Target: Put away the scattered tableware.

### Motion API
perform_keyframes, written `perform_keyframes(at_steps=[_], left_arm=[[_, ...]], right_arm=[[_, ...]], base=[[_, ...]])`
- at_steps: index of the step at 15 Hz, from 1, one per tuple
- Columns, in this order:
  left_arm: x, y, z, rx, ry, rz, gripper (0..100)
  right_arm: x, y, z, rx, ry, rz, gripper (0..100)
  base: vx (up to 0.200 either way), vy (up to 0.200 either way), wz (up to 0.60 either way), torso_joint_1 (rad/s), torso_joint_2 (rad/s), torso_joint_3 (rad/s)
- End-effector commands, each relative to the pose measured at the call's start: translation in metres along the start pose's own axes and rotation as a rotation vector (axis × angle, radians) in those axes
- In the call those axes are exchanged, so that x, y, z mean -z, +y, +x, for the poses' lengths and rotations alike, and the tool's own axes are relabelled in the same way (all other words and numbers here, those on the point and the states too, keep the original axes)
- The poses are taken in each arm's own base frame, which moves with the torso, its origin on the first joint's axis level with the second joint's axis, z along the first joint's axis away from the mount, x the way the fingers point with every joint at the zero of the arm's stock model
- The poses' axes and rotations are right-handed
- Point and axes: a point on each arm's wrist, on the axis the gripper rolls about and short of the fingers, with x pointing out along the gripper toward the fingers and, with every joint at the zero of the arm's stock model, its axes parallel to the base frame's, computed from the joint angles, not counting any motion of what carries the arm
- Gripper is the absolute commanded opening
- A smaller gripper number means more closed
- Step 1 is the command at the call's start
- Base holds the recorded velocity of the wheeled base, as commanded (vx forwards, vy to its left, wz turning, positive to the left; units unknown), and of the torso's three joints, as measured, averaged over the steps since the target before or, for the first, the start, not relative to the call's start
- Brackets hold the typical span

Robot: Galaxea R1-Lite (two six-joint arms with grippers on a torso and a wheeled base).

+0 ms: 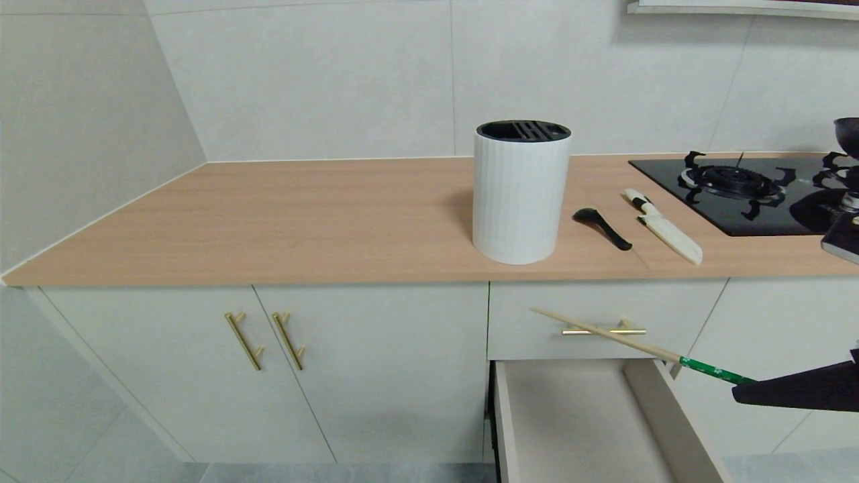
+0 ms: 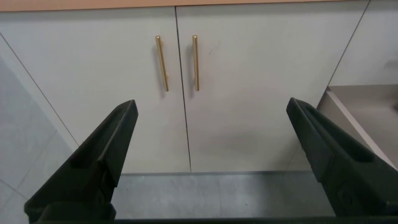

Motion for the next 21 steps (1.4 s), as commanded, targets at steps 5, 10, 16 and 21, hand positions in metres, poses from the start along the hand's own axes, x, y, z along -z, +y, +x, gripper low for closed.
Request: perform_keyframes(at_steps=[5,10,16,21], left_arm=[[0.0,0.0,0.0,0.0,0.001,0.0,100],[0.0,0.0,0.0,0.0,0.001,0.0,100],[0.0,0.0,0.0,0.0,0.001,0.0,100],[0.0,0.0,0.0,0.0,0.001,0.0,100]], right_arm=[[-0.003,-0.014,0.029,0.013,0.072,0.012,0],[-0.002,-0.017,0.034,0.016,0.088,0.021,0],[-0.002,-0.019,0.037,0.019,0.101,0.022,0],[-0.003,-0.02,0.04,0.021,0.109,0.027,0]], base=[[0.0,0.0,0.0,0.0,0.0,0.0],[0.0,0.0,0.0,-0.106,0.27,0.164],[0.0,0.0,0.0,-0.161,0.47,0.299],[0.0,0.0,0.0,-0.114,0.45,0.325]])
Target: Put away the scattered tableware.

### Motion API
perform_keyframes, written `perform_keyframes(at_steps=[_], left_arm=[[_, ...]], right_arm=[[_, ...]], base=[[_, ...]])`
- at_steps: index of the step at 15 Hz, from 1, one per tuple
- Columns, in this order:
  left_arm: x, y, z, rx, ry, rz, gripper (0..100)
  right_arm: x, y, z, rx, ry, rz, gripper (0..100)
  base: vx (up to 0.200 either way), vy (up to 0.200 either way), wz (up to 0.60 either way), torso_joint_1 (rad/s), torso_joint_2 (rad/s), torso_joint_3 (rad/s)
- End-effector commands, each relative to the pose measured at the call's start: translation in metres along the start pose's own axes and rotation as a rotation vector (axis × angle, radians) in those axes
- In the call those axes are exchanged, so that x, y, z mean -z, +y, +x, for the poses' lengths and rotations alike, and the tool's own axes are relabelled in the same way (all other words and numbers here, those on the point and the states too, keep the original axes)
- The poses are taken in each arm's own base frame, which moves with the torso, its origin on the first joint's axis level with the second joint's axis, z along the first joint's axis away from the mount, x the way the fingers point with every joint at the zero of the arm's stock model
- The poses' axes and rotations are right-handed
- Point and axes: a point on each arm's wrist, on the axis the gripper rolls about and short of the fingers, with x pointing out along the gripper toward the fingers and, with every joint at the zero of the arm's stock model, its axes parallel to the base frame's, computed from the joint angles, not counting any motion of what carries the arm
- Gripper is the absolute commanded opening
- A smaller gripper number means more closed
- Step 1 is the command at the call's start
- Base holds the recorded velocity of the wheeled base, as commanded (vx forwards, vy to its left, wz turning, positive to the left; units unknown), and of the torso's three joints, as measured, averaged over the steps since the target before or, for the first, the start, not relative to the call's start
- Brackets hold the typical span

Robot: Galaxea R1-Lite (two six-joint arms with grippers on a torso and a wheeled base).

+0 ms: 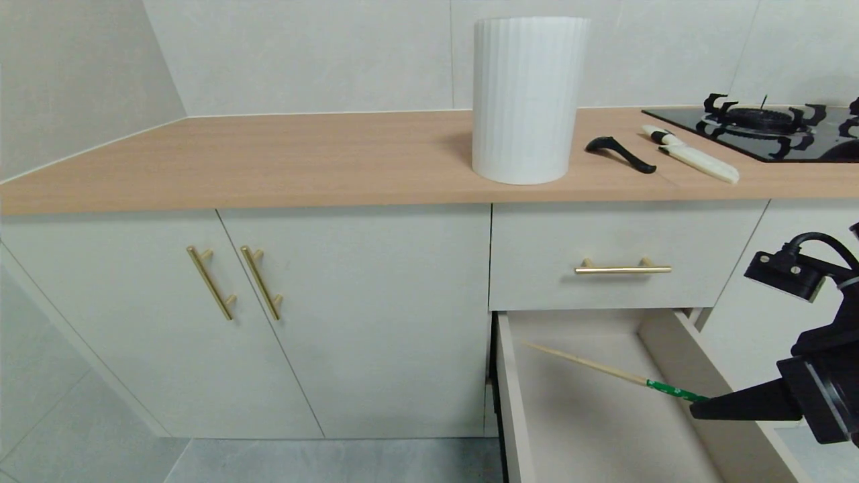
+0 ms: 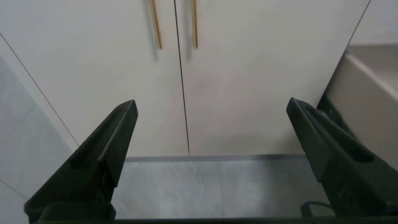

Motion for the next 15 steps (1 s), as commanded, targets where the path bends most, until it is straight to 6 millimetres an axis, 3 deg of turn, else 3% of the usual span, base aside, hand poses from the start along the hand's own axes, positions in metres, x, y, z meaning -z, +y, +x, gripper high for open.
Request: perform_keyframes(at_steps=[1,7,12,15], left_arm=[[0.0,0.0,0.0,0.0,0.0,0.0,100],[0.0,0.0,0.0,0.0,0.0,0.0,100],[0.0,0.0,0.0,0.0,0.0,0.0,100],[0.0,0.0,0.0,0.0,0.0,0.0,100]], right_arm=[[-0.001,-0.001,0.002,0.0,0.004,0.002,0],[-0.004,-0.002,0.005,-0.004,-0.023,-0.007,0],[-0.024,-0.03,0.059,0.188,0.06,0.126,0],[-0.027,-0.045,0.087,0.212,0.114,0.167,0]], base=[[0.0,0.0,0.0,-0.041,0.26,0.188],[0.0,0.0,0.0,-0.011,0.04,0.025],[0.0,0.0,0.0,0.0,0.0,0.0],[0.0,0.0,0.0,0.0,0.0,0.0]])
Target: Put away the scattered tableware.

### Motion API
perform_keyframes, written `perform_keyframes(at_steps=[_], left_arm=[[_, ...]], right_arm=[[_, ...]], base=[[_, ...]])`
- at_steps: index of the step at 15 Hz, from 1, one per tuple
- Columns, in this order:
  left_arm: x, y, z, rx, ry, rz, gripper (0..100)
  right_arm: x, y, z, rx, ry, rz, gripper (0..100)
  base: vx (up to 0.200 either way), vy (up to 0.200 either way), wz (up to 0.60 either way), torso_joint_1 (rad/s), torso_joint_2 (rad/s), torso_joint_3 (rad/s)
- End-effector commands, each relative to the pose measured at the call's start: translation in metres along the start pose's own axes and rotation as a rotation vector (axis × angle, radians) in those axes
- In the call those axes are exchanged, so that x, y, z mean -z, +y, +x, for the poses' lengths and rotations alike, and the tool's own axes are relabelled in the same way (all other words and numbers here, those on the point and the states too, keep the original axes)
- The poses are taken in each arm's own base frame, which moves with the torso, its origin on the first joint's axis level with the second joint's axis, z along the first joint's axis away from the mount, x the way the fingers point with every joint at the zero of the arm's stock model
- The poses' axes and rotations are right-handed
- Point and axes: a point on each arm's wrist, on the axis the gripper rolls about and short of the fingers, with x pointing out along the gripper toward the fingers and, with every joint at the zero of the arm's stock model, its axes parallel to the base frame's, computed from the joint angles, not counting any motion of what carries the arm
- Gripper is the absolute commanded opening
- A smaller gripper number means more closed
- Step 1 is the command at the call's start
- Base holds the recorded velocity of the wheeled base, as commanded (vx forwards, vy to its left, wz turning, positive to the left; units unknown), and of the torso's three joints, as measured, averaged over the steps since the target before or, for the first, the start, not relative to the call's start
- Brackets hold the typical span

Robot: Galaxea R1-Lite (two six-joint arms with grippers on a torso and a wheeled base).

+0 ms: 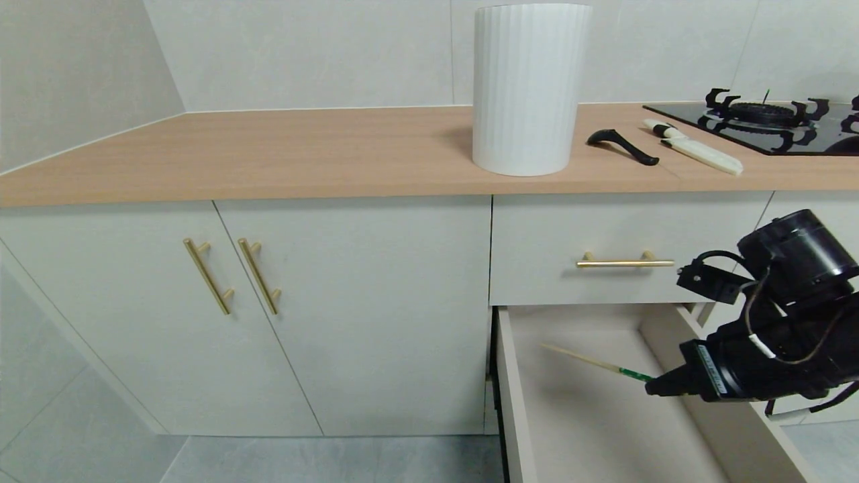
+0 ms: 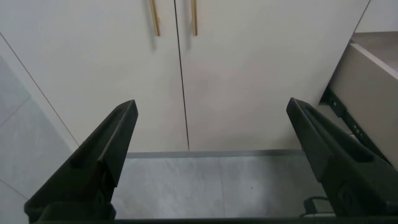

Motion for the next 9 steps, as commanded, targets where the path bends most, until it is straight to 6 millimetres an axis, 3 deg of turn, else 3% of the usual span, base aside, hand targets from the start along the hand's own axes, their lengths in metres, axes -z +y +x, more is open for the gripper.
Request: perform_keyframes(at_steps=[1,7,8,9], left_arm=[[0.0,0.0,0.0,0.0,0.0,0.0,100],[0.0,0.0,0.0,0.0,0.0,0.0,100],[0.0,0.0,0.0,0.0,0.0,0.0,100],[0.0,0.0,0.0,0.0,0.0,0.0,100]], right_arm=[[-0.005,-0.008,0.037,0.025,0.088,0.043,0],[0.005,-0.008,0.097,0.177,0.045,0.035,0],[0.005,-0.008,0.097,0.177,0.045,0.035,0],[0.008,-0.008,0.116,0.246,0.008,0.035,0]], base=[[0.0,0.0,0.0,0.0,0.0,0.0],[0.0,0.0,0.0,0.0,0.0,0.0],[0.0,0.0,0.0,0.0,0.0,0.0],[0.0,0.0,0.0,0.0,0.0,0.0]])
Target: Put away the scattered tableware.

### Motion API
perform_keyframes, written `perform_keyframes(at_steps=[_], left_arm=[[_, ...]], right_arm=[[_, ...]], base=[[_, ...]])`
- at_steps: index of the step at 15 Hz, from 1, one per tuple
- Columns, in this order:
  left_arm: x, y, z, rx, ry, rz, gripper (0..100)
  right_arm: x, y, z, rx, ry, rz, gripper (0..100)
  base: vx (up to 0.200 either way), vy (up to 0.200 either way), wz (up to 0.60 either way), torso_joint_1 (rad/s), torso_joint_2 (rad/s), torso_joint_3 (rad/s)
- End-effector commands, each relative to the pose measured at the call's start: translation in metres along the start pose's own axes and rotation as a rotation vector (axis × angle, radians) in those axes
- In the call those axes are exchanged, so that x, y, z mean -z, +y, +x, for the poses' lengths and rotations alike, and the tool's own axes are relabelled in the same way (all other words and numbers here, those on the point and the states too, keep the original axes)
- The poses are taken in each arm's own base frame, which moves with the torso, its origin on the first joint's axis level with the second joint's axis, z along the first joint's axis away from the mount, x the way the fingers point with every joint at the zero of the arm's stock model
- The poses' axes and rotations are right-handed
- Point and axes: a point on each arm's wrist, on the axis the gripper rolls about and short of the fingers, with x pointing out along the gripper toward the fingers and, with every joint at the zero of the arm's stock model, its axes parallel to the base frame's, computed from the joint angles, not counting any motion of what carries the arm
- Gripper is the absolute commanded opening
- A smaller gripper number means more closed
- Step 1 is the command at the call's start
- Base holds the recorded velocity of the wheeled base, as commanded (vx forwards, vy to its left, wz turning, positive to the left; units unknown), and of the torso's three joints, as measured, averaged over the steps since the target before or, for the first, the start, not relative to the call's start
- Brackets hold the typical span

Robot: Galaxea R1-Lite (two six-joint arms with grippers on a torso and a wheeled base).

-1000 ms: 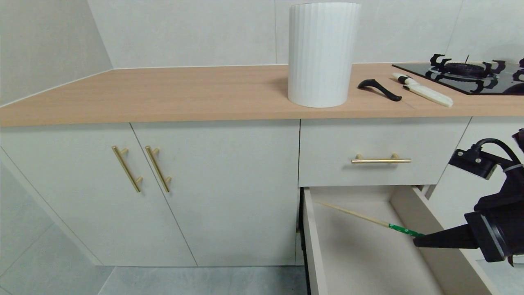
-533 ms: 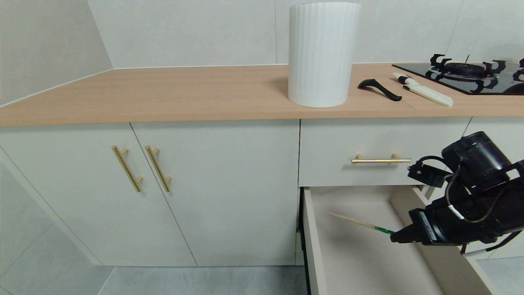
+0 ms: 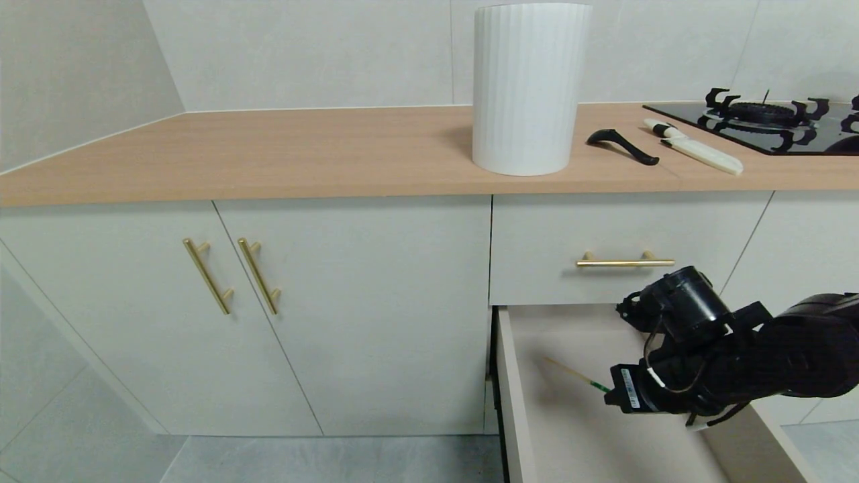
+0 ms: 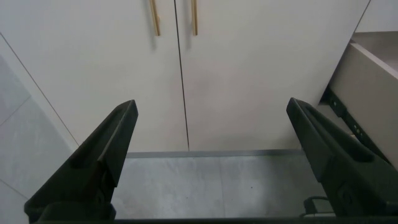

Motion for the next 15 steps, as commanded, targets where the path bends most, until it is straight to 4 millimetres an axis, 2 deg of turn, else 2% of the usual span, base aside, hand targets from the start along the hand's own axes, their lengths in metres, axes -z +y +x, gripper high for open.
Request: perform_keyframes(at_steps=[1,4,15], left_arm=[[0.0,0.0,0.0,0.0,0.0,0.0,100],[0.0,0.0,0.0,0.0,0.0,0.0,100],[0.0,0.0,0.0,0.0,0.0,0.0,100]], right_arm=[[0.011,0.002,0.029,0.06,0.03,-0.009,0],[0.013,0.003,0.035,0.063,0.036,-0.015,0],[0.035,0.013,0.081,0.105,0.102,-0.063,0]], base=[[0.0,0.0,0.0,0.0,0.0,0.0],[0.0,0.0,0.0,0.0,0.0,0.0],[0.0,0.0,0.0,0.0,0.0,0.0]])
